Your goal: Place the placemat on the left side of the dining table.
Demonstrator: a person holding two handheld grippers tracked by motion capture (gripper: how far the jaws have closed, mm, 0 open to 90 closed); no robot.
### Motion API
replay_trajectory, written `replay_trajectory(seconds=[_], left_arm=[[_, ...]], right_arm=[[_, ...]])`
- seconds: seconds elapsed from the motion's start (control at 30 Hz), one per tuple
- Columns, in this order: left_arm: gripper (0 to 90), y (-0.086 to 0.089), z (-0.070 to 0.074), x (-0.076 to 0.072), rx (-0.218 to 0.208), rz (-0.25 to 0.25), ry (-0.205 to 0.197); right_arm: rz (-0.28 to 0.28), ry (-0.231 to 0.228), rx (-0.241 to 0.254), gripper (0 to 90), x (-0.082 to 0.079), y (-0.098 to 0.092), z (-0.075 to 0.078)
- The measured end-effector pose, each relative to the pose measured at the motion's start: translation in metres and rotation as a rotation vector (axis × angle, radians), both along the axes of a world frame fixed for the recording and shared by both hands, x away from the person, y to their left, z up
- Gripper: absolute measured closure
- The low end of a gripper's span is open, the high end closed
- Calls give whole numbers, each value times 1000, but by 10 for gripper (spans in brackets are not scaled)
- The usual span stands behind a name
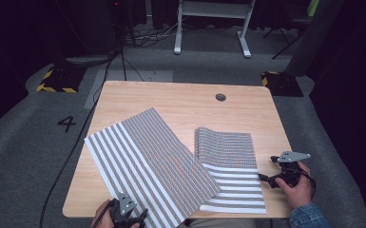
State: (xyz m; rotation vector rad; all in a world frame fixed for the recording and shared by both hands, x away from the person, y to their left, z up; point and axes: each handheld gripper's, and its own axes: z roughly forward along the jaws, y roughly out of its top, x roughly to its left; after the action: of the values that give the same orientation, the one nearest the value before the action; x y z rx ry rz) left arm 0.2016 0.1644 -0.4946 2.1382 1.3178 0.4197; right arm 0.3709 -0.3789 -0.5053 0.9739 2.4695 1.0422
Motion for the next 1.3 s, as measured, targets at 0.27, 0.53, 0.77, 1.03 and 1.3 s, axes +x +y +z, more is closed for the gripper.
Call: replay_trajectory(seconds=[0.27,0.53,0.77,1.03,1.3], left_arm=[[251,-3,5,6,25,5,49],[339,-2,7,14,28,10,62],[728,12,13,29,44,-54,46],[849,18,39,39,15,-116,33],[845,52,62,63,16,-123,-10]], right_arm=[[-3,0,1,5,0,0,0],[-1,-1,0,5,0,0,0],[0,0,0,5,0,0,0],[0,0,0,5,0,0,0],[-1,0,0,5,0,0,0]])
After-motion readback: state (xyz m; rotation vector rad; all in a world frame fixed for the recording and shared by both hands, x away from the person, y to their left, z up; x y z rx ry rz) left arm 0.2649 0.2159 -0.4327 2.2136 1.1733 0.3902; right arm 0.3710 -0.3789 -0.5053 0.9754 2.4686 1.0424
